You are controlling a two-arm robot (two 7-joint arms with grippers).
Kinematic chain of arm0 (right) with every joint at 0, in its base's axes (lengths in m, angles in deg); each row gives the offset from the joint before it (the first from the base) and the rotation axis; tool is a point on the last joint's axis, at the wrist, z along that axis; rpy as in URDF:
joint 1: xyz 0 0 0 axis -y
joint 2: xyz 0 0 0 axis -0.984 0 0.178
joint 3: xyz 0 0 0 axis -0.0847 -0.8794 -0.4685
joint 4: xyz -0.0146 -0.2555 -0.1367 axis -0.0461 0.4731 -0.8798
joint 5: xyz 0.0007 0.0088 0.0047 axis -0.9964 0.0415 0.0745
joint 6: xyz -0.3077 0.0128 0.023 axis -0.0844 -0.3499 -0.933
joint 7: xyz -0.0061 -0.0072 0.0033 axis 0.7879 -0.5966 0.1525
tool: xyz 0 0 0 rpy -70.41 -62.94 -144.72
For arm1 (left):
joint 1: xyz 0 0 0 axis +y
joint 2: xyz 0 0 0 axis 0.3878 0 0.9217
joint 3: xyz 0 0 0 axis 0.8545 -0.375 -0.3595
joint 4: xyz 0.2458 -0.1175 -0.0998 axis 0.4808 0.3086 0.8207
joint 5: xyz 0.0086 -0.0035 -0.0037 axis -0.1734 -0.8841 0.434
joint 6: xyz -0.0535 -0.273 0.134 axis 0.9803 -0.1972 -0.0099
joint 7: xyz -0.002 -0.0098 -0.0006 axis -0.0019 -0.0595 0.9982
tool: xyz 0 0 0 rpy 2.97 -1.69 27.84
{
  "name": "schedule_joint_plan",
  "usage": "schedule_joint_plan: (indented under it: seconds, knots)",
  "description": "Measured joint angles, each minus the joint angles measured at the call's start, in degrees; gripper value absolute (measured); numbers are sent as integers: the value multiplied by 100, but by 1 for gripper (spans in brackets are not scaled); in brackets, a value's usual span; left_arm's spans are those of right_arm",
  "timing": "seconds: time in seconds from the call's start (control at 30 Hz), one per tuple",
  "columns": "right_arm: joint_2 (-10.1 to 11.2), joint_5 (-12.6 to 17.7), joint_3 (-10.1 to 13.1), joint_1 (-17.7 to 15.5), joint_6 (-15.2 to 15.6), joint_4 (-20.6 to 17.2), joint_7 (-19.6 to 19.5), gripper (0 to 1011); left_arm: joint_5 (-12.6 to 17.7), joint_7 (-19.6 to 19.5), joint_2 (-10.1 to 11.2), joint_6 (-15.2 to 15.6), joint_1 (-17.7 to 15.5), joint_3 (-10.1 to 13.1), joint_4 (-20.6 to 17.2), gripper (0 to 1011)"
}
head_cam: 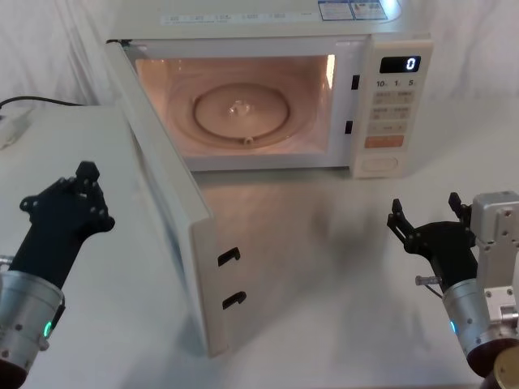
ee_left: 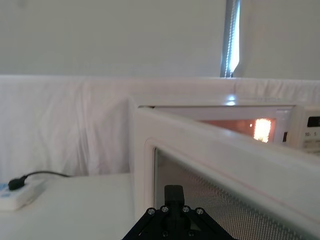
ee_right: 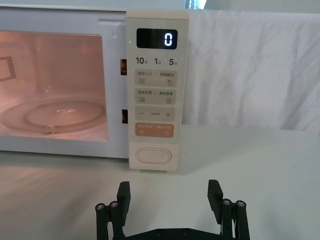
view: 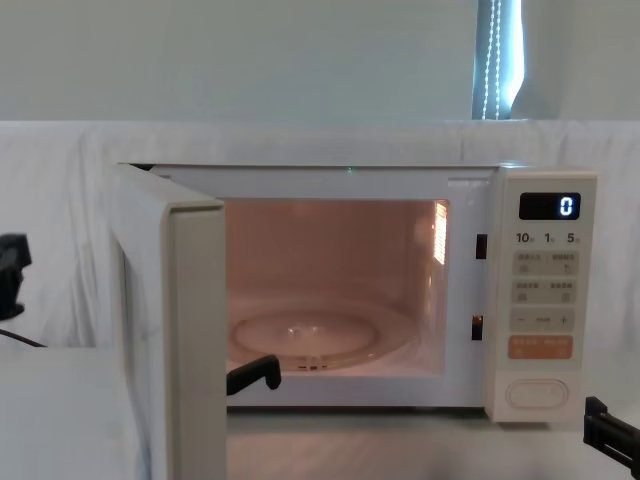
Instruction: Press the button to open the microwave door with one hand; close the microwave door with the other hand.
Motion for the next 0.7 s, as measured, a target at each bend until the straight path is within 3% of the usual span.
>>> schedule_joint_plan:
  seconds: [0.3,0.7]
  knots:
    - [0,0,0,0,0,0,0,1002,44,-154,82,69,-240,102,-3,0]
    - [0,0,0,0,0,0,0,1002,-80,-323,142,266,-741,383,365,0]
